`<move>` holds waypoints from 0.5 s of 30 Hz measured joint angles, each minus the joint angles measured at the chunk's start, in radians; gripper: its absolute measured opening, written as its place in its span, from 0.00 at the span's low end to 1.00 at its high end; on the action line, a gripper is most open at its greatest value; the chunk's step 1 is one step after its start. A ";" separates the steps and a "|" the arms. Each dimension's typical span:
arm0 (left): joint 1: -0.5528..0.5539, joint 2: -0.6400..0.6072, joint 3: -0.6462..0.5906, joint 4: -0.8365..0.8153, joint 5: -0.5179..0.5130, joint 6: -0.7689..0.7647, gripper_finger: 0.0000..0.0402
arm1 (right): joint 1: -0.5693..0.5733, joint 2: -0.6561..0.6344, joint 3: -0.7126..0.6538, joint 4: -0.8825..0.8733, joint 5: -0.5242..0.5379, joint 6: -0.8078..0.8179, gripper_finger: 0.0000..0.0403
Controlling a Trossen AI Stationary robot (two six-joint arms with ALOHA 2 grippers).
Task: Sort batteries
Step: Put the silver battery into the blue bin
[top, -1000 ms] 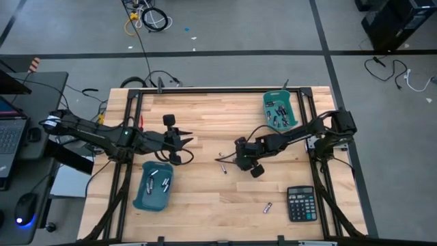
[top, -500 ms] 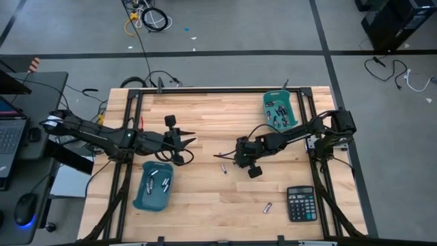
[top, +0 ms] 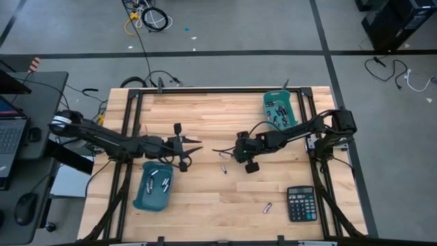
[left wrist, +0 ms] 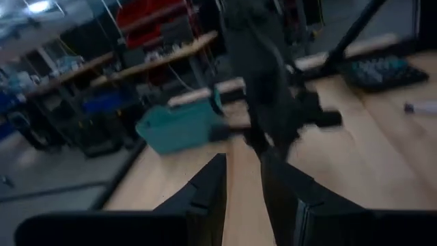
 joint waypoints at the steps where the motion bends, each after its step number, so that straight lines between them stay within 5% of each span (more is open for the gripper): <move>1: 0.005 0.025 -0.002 0.002 0.004 -0.009 0.23 | -0.006 -0.005 0.000 -0.004 0.004 -0.005 0.06; 15: 0.086 0.278 0.019 0.289 0.052 -0.089 0.23 | -0.050 -0.189 0.002 0.184 0.085 -0.081 0.06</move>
